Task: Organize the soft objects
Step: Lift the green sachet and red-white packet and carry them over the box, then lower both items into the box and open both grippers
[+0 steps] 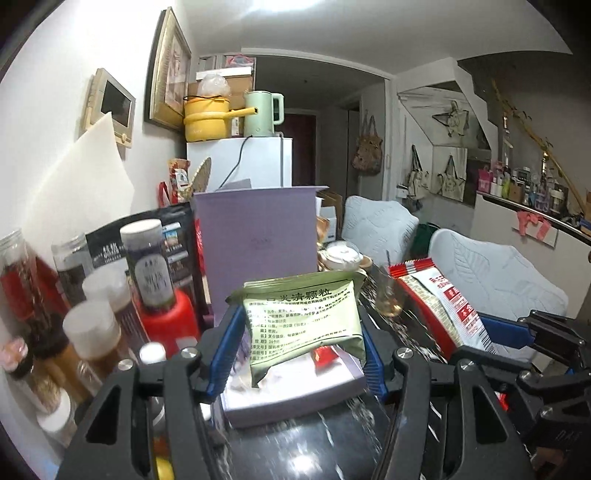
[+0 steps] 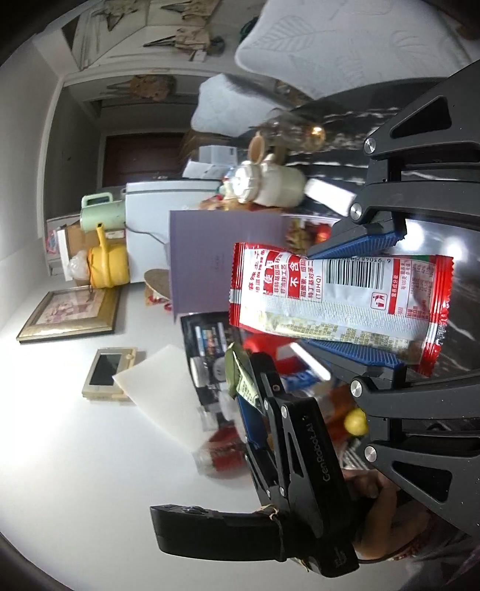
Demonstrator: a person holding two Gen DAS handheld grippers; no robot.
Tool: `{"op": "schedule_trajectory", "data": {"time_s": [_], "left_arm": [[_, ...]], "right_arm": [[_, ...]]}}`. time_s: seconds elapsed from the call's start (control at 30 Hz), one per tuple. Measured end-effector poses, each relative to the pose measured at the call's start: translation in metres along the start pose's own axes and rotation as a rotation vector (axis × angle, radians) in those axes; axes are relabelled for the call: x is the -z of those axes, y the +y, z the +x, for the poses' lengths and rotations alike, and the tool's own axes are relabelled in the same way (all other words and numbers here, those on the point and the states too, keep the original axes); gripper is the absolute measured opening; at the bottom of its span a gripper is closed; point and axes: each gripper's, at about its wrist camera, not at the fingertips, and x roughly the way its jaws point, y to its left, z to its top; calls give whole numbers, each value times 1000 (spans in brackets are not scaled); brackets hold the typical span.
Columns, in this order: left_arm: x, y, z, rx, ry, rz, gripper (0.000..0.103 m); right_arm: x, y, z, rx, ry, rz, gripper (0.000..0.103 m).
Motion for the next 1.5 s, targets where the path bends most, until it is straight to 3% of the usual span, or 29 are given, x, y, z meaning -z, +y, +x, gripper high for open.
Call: {"op": "schedule_trajectory", "data": {"time_s": [0.43, 0.63, 0.97, 1.5], "left_arm": [[-24, 31, 79, -46, 5, -42, 58], [-22, 41, 123, -31, 52, -74, 58], [0, 58, 185, -99, 171, -73, 58], [31, 52, 228, -136, 311, -47, 58]], "right_arm": [[-50, -25, 79, -21, -35, -31, 42], [-60, -37, 122, -30, -20, -29, 43], [-53, -55, 189, -37, 42, -4, 43], [-32, -78, 233, -46, 179, 18, 43]]}}
